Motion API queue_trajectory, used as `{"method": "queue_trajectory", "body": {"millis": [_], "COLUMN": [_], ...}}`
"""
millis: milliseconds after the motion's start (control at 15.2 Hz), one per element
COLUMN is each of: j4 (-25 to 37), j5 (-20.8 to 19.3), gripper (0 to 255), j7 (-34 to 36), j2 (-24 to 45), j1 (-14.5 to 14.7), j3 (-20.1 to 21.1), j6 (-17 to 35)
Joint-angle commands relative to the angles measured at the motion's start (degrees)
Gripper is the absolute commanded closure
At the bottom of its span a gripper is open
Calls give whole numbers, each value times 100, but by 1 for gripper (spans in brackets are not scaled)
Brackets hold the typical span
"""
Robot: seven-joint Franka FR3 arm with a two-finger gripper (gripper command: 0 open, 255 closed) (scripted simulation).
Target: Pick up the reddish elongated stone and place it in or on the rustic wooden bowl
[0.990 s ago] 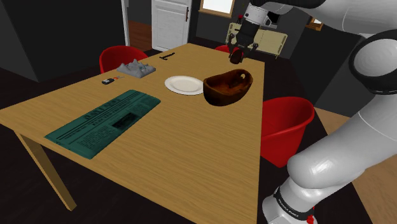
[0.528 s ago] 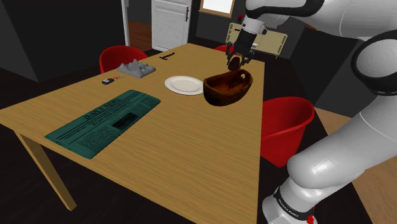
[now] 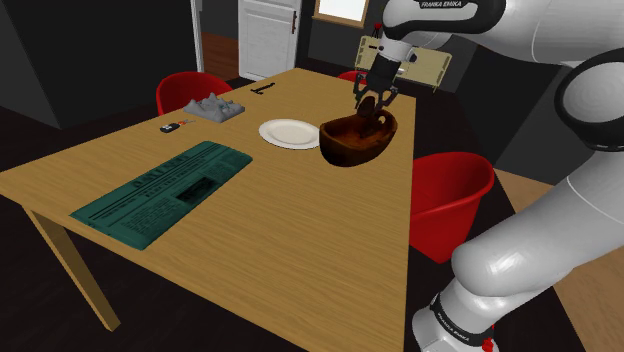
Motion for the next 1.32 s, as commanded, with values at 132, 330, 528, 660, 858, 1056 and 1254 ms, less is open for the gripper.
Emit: {"method": "queue_trajectory", "body": {"millis": [132,330,528,660,858,1056,1254], "j4": [-1,-1,-1,384,762,762,762], "j5": [0,0,0,-10,-19,-19,-19], "gripper": [255,0,0,0,0,0,0], "j7": [0,0,0,7,16,16,16], "j2": [0,-1,-1,2,32,32,32], "j1": [0,0,0,-17,-32,-32,-32], "j3": [0,0,0,-25,-47,-47,-47], "j6": [3,3,3,-382,-731,-731,-731]}}
